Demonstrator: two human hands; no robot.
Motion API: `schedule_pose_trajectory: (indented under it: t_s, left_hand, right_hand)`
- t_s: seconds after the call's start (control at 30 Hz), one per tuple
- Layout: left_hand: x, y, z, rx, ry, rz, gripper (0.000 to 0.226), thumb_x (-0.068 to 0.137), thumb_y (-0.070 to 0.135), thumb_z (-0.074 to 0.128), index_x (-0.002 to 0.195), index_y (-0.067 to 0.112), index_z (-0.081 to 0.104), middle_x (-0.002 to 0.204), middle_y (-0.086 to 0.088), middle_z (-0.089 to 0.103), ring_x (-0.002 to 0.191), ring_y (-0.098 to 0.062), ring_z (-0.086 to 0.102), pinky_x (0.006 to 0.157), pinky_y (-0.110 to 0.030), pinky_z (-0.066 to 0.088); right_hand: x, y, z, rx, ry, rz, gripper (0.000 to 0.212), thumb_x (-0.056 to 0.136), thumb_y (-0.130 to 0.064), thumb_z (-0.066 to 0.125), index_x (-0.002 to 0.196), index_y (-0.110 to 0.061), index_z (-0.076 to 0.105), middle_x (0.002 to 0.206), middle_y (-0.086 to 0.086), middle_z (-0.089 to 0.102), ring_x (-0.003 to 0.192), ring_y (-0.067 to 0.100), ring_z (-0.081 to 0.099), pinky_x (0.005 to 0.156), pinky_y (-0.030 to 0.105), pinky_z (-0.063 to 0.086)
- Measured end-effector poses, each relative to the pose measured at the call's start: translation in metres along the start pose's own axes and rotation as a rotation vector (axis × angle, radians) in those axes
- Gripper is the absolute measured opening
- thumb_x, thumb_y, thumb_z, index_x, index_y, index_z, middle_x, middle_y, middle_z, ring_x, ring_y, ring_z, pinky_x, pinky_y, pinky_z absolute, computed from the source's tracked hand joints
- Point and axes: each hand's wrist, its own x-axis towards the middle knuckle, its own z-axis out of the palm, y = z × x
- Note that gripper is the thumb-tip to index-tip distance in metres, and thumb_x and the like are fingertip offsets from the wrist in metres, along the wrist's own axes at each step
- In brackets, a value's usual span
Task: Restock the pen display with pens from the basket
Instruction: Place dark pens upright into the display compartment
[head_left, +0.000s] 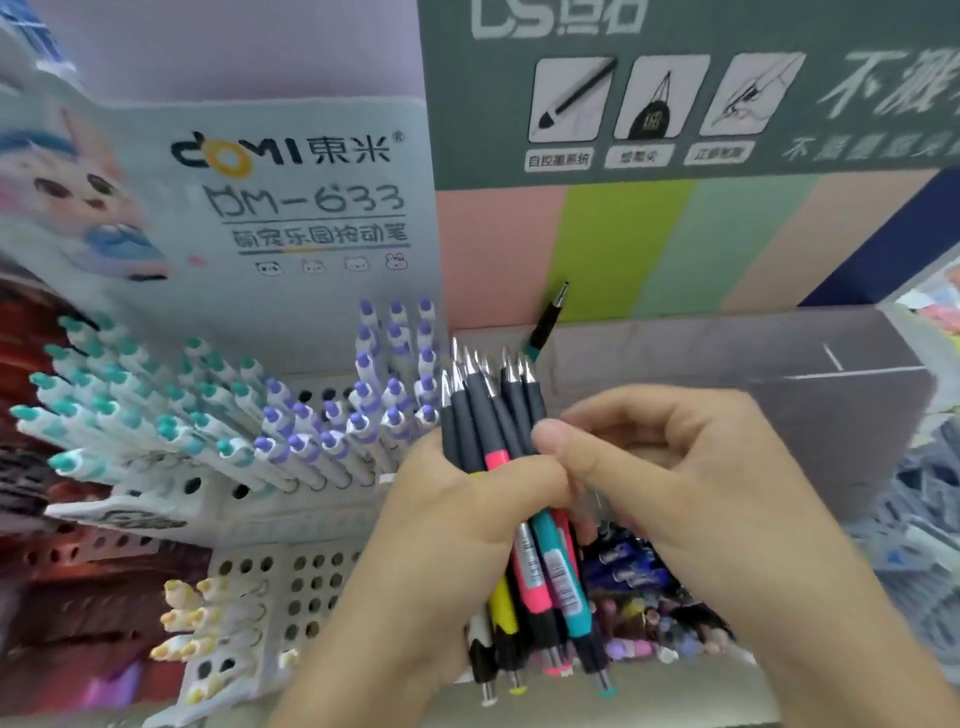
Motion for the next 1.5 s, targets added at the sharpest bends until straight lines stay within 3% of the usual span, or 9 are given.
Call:
schedule_pose_trajectory:
  t_s: [0.27, 0.4, 0.47, 0.57, 0.7, 0.9, 1.03, 1.4, 1.5]
  left_hand:
    - [0.002, 0.011, -0.003, -0.01, -0.014, -0.143, 0.012, 0.064, 0.001, 0.072, 0.074, 0.007, 0.073, 0.066, -0.013, 0.067, 0.057, -0.027, 0.069, 0.05, -0.028, 0.052]
    - [0.005, 0.013, -0.004, -0.087, -0.019, -0.237, 0.034, 0.05, -0.003, 0.077, 0.084, -0.005, 0.072, 0.062, -0.016, 0.067, 0.053, -0.026, 0.068, 0.047, -0.027, 0.052]
    - [0.004, 0.013, -0.002, -0.16, -0.012, -0.286, 0.041, 0.045, 0.004, 0.078, 0.083, -0.009, 0.071, 0.063, -0.017, 0.066, 0.05, -0.024, 0.066, 0.045, -0.026, 0.052]
    - [0.001, 0.015, 0.001, -0.266, 0.001, -0.304, 0.044, 0.045, 0.003, 0.075, 0.087, -0.005, 0.065, 0.067, -0.02, 0.061, 0.047, -0.024, 0.06, 0.043, -0.025, 0.049]
    - [-0.004, 0.016, 0.005, -0.356, 0.004, -0.269, 0.02, 0.05, 0.01, 0.066, 0.067, 0.0, 0.062, 0.061, -0.014, 0.057, 0.046, -0.02, 0.057, 0.044, -0.024, 0.051]
    - [-0.003, 0.008, -0.001, -0.305, -0.02, -0.275, 0.021, 0.053, 0.011, 0.068, 0.071, 0.001, 0.063, 0.062, -0.015, 0.058, 0.051, -0.021, 0.056, 0.047, -0.025, 0.051]
    - [-0.002, 0.004, -0.002, -0.278, 0.013, -0.262, 0.005, 0.074, 0.002, 0.064, 0.078, -0.001, 0.062, 0.064, -0.015, 0.058, 0.053, -0.02, 0.057, 0.049, -0.025, 0.052]
    - [0.002, -0.001, 0.021, -0.304, 0.19, -0.153, 0.013, 0.082, 0.0, 0.055, 0.089, -0.006, 0.066, 0.066, -0.01, 0.065, 0.055, -0.016, 0.064, 0.051, -0.025, 0.055]
    - [0.002, -0.004, 0.024, -0.294, 0.204, -0.137, 0.015, 0.081, 0.0, 0.056, 0.09, -0.006, 0.066, 0.067, -0.01, 0.065, 0.055, -0.016, 0.063, 0.051, -0.025, 0.055]
  right_hand:
    - [0.009, 0.0, 0.002, 0.222, -0.035, 0.21, 0.027, 0.056, -0.035, 0.083, 0.074, -0.016, 0.077, 0.054, 0.001, 0.061, 0.045, 0.012, 0.047, 0.041, 0.022, 0.033]
    - [0.014, 0.002, 0.005, 0.26, -0.005, 0.265, 0.01, 0.075, -0.018, 0.078, 0.069, -0.016, 0.07, 0.055, 0.004, 0.056, 0.042, 0.012, 0.047, 0.041, 0.023, 0.032]
    - [0.015, -0.001, 0.009, 0.307, 0.035, 0.277, 0.019, 0.083, -0.012, 0.069, 0.065, -0.015, 0.064, 0.055, 0.007, 0.055, 0.042, 0.015, 0.047, 0.042, 0.025, 0.032]
    - [0.023, -0.008, 0.002, 0.62, 0.121, 0.252, 0.015, 0.089, -0.007, 0.061, 0.074, -0.009, 0.059, 0.062, 0.006, 0.056, 0.043, 0.011, 0.049, 0.038, 0.023, 0.033]
    - [0.037, -0.01, -0.017, 0.867, 0.376, 0.011, 0.016, 0.097, -0.004, 0.057, 0.082, -0.009, 0.059, 0.063, 0.002, 0.062, 0.051, 0.008, 0.057, 0.042, 0.015, 0.042]
    - [0.056, 0.005, -0.002, 0.098, 0.397, -0.298, 0.017, 0.091, 0.002, 0.067, 0.085, -0.015, 0.067, 0.073, 0.0, 0.068, 0.065, 0.01, 0.065, 0.059, 0.024, 0.054]
    - [0.069, 0.015, 0.01, -0.352, 0.373, -0.414, 0.007, 0.085, -0.009, 0.074, 0.081, -0.013, 0.071, 0.072, -0.004, 0.069, 0.064, 0.006, 0.061, 0.066, 0.029, 0.055]
    - [0.072, 0.024, 0.007, -0.33, 0.318, -0.374, 0.018, 0.074, -0.016, 0.087, 0.085, -0.014, 0.073, 0.074, -0.004, 0.069, 0.066, 0.01, 0.063, 0.069, 0.033, 0.057]
    - [0.055, 0.015, -0.011, -0.217, 0.42, -0.368, 0.016, 0.081, -0.028, 0.083, 0.091, -0.017, 0.076, 0.073, -0.008, 0.069, 0.063, 0.004, 0.06, 0.065, 0.023, 0.052]
